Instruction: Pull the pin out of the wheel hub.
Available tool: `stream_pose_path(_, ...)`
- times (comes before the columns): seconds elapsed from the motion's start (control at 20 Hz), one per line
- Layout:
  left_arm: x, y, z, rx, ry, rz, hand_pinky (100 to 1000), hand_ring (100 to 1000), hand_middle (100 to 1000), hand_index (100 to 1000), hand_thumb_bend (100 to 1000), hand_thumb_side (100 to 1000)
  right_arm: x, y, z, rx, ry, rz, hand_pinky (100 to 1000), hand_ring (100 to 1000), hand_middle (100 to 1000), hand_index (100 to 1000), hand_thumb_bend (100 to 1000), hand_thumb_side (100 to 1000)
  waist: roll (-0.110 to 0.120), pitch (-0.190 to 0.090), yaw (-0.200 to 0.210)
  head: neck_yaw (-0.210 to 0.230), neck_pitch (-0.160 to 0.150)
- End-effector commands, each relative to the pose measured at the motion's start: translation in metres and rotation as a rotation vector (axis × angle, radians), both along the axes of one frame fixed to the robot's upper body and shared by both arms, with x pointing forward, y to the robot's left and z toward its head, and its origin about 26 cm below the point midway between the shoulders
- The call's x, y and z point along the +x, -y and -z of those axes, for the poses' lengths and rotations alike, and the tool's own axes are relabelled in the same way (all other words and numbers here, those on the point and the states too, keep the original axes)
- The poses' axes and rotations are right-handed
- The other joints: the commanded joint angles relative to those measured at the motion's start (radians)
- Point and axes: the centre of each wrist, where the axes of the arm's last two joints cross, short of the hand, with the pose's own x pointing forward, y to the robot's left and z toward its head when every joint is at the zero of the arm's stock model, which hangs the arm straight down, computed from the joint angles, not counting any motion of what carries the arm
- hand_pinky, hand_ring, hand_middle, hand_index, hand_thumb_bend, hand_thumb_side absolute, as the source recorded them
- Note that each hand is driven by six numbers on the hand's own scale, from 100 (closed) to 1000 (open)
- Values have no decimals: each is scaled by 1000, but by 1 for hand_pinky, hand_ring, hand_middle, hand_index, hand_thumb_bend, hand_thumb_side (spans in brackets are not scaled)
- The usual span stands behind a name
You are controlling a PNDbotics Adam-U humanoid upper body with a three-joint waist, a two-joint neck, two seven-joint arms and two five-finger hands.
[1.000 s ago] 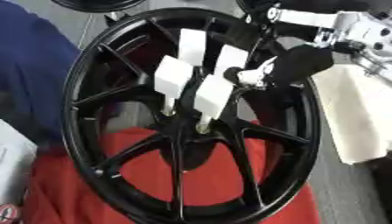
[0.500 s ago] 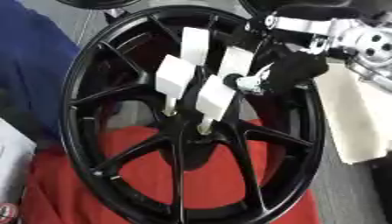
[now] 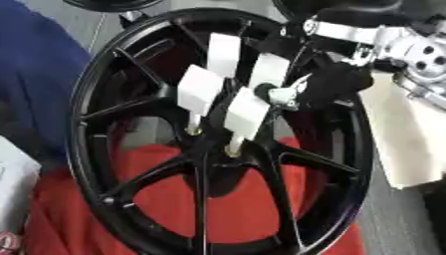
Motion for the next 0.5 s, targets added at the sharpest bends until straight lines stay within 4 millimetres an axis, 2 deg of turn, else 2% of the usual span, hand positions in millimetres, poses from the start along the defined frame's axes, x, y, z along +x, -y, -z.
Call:
stream_pose_path(0.05,-3,0,-14,31,30,-1,835,840,795,807,342,877,-1,6,-3,-16,17,39,821,855,797,844,343,341,7,-13,3,-6,-17)
stream_pose_path(0.5,-3,1,-13,31,29,1,836,842,796,807,338,882,-1,11,-4,15,71,60,821,859,812,846,347,334,6,-6,2,-5,-24)
